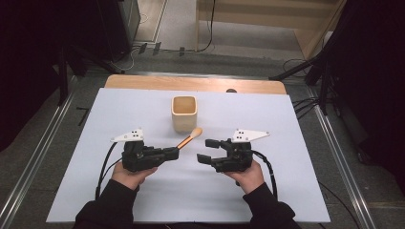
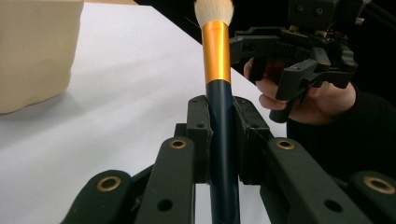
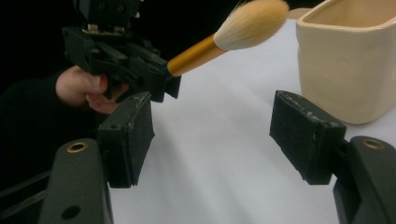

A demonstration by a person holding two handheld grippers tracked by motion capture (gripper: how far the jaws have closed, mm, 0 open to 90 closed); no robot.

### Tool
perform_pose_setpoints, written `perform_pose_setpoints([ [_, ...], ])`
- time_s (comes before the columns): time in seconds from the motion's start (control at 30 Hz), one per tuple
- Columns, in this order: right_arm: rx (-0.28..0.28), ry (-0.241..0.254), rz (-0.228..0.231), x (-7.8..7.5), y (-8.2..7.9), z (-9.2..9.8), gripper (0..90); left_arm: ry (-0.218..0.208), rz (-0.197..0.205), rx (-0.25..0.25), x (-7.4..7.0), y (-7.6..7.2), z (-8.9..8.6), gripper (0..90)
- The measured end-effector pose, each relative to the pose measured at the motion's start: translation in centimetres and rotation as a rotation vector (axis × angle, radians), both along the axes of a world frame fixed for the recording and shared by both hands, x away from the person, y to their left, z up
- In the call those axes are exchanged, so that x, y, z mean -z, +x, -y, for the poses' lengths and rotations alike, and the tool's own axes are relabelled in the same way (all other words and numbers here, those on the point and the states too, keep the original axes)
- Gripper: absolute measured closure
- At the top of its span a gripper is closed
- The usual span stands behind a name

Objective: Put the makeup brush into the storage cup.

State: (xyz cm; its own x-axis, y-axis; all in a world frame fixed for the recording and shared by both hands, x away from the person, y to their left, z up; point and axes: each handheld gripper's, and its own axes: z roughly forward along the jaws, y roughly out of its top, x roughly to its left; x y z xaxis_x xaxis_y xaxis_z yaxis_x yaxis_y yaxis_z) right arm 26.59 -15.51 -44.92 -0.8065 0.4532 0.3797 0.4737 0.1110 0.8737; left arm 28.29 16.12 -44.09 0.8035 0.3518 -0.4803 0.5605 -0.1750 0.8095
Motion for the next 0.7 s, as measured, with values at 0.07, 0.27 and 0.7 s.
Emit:
perform_pose_setpoints([
  [0.07,0.003,0.015,-0.011,0.1,0.0,-0.3,31.2,-0.004,0.003,-0.002,0.0,-0.1,0.1,79.4],
  [0.27,0.046,0.07,-0.033,0.5,0.0,-0.9,31.6,-0.013,0.013,-0.005,0.1,-0.3,0.4,79.4],
  [0.7,0.089,0.133,-0.067,1.1,0.4,-2.1,36.6,-0.007,0.029,-0.011,0.4,-0.6,1.0,79.4],
])
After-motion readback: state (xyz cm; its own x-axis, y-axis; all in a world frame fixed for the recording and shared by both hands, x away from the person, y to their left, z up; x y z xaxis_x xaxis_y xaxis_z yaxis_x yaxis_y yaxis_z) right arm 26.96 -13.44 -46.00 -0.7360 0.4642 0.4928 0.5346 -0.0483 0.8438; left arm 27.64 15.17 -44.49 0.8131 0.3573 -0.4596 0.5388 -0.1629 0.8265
